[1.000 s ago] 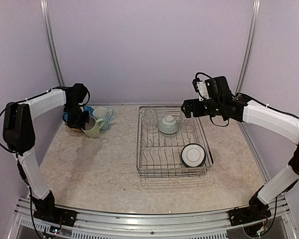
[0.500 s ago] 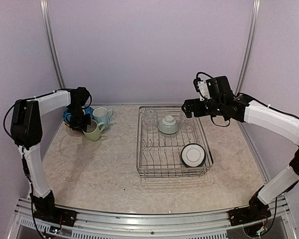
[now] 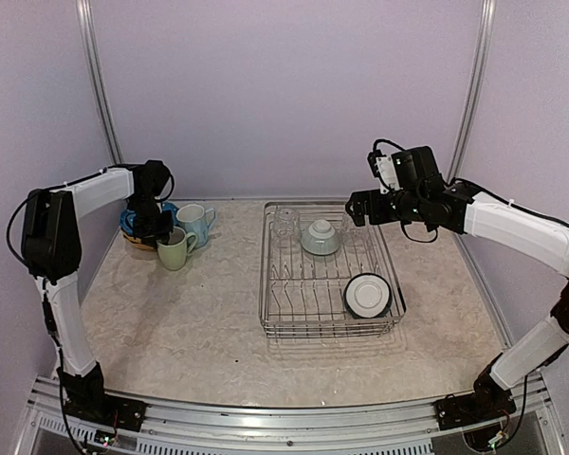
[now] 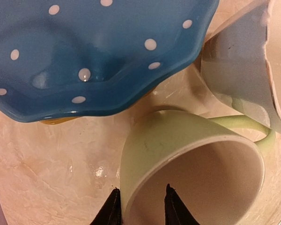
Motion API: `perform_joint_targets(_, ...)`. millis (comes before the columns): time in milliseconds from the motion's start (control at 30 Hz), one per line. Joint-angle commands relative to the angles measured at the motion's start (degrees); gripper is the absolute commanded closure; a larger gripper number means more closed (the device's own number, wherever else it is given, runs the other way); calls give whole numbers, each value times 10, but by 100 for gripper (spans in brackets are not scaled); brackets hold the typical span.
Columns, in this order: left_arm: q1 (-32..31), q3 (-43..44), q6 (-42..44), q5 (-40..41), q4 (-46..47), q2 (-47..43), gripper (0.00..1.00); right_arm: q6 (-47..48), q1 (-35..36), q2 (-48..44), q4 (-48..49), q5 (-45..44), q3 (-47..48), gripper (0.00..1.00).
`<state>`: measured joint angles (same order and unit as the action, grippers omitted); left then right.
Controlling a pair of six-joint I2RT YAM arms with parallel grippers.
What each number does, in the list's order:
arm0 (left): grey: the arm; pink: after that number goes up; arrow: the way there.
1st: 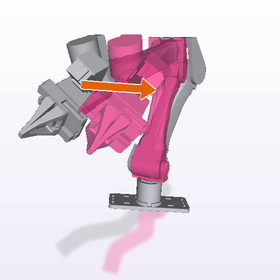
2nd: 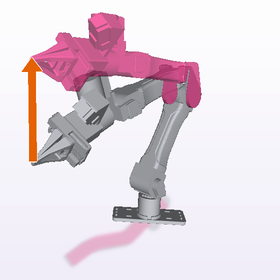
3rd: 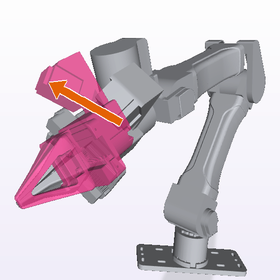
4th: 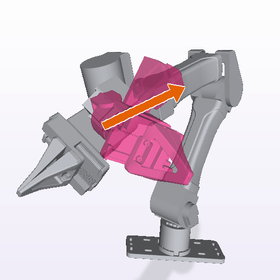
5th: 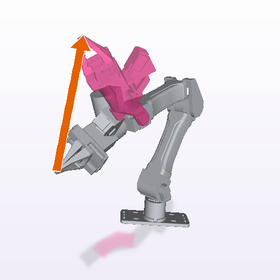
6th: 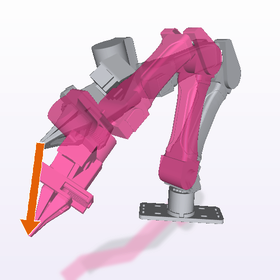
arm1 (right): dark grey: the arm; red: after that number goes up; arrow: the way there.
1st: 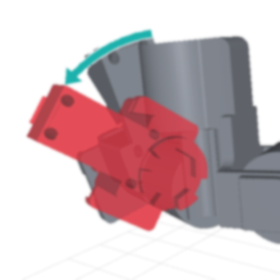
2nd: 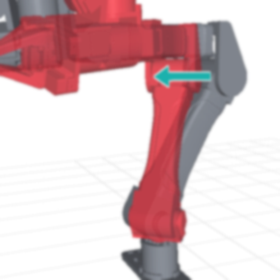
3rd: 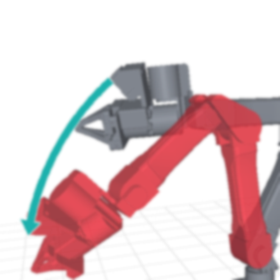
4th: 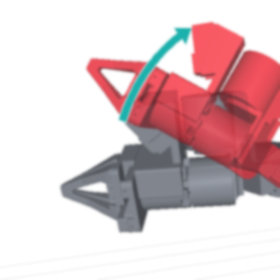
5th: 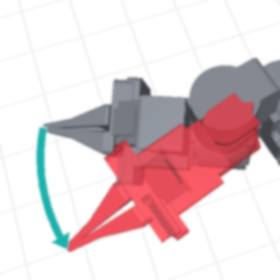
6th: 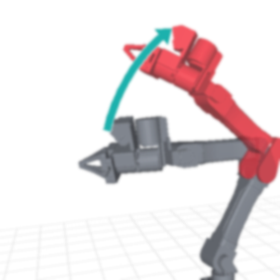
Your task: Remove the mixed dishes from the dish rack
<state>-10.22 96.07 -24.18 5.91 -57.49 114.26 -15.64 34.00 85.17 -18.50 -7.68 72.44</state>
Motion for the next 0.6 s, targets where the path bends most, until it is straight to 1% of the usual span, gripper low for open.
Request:
perform_joint_targets(0,4,11,-5,-1,-7,-10,68,7,1,-17,0,-5,-6,2)
perform_joint_targets(300,4,-18,-2,-5,4,-63,49,21,2,12,-5,-45,-3,0)
perform_joint_targets(433,4,-41,-3,-10,16,-93,42,30,2,41,-30,-41,23,0)
perform_joint_targets(567,1,-62,-3,-19,28,-122,38,37,1,79,-60,-42,63,0)
